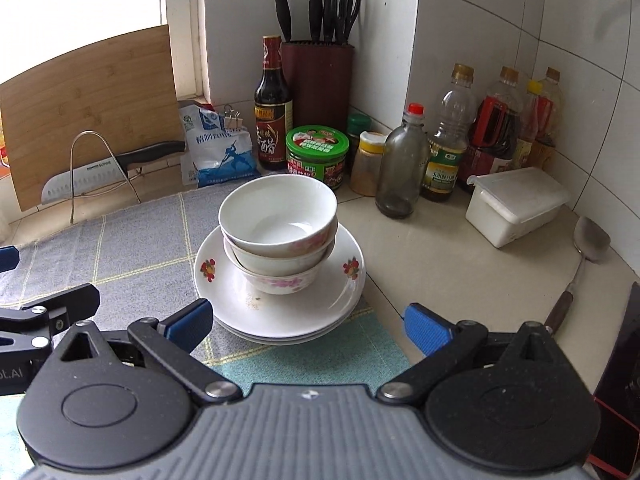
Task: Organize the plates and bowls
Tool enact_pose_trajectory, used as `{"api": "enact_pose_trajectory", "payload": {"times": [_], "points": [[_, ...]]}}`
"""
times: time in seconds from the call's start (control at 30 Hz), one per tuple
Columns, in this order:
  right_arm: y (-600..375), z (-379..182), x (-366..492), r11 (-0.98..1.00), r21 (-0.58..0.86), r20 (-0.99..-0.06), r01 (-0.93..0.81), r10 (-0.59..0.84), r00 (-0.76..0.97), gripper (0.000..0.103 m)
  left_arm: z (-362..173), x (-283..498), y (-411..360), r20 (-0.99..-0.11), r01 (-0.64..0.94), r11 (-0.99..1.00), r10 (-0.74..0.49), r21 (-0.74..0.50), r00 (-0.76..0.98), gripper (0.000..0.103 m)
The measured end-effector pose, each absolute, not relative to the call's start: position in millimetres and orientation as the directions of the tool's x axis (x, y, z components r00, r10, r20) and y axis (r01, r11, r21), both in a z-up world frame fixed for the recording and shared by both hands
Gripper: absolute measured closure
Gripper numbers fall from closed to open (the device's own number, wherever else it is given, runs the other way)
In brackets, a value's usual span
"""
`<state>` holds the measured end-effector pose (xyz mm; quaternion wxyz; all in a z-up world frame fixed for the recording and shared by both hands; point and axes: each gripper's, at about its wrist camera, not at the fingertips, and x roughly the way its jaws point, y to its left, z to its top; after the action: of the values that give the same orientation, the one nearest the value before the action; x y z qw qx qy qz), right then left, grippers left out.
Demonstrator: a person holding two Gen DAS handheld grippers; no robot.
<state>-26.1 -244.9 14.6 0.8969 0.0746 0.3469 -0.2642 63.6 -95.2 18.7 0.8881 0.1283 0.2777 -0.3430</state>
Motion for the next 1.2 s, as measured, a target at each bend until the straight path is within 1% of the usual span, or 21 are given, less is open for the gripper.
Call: {"api": "enact_pose_trajectory", "payload": {"times": [0.23,0.37,1.2], "points": [[-224.9,36.5,-34.6,0.838,-0.073,-0.588,0.541,-0.474,0.655,0.000,34.0,60.6,-86.8,-0.551,0.679,0.733,-0.552,0.037,0.626,0.001],[-221.9,40.9,-35.7,0.838,-0.077,-0.572,0.540,-0.481,0.664,0.000,35.8,61.4,-87.3,-0.549,0.672,0.739,-0.546,0.039,0.633,0.001],[-231.2,37.3,-40.4,0.832,-0.094,-0.582,0.547,-0.492,0.648,0.000,31.2,58.5,-98.9,-0.582,0.664,0.747,-0.532,0.019,0.615,0.001]]}}
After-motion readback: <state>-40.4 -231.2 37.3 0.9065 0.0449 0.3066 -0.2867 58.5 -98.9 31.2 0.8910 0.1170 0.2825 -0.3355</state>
